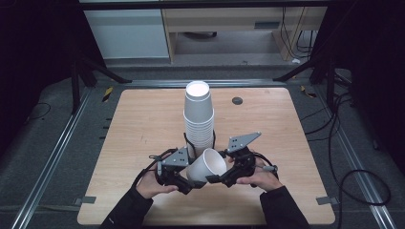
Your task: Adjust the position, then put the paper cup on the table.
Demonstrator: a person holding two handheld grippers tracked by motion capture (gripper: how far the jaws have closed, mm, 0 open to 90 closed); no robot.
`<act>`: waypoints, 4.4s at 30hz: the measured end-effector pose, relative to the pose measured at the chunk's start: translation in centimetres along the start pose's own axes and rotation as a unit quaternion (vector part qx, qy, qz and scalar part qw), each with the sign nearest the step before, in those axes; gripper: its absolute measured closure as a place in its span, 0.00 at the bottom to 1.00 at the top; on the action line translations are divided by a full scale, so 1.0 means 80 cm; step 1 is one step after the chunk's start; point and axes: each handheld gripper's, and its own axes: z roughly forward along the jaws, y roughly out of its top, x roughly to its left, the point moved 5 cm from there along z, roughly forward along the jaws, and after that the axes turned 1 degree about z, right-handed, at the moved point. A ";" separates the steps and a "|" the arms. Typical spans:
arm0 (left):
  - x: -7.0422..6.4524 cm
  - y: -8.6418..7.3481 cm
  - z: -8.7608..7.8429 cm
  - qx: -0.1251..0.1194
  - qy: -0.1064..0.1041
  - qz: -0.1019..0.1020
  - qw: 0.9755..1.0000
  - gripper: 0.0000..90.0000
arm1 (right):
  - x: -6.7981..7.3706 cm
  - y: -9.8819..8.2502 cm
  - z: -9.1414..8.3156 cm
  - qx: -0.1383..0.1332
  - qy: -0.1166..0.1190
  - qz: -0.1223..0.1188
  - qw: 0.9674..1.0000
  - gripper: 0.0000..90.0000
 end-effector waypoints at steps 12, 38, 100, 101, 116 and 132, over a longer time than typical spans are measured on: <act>0.002 -0.006 -0.003 -0.003 0.003 -0.016 1.000 0.24 | 0.000 0.004 -0.011 -0.014 -0.005 -0.006 1.000 0.12; 0.010 -0.025 -0.013 0.006 0.032 -0.039 0.999 0.26 | 0.000 0.016 -0.044 -0.027 -0.038 -0.020 0.999 0.12; 0.087 -0.105 -0.088 0.012 0.185 -0.192 0.964 0.27 | -0.147 -0.006 -0.171 -0.025 -0.358 0.111 0.927 0.12; 0.087 -0.106 -0.088 0.012 0.185 -0.193 0.964 0.27 | -0.151 -0.007 -0.172 -0.025 -0.363 0.115 0.924 0.12; 0.088 -0.110 -0.089 0.012 0.190 -0.197 0.962 0.28 | -0.190 -0.027 -0.175 -0.004 -0.438 0.139 0.888 0.12; 0.092 -0.113 -0.096 0.011 0.204 -0.201 0.958 0.28 | -0.213 -0.064 -0.175 0.047 -0.471 0.164 0.865 0.12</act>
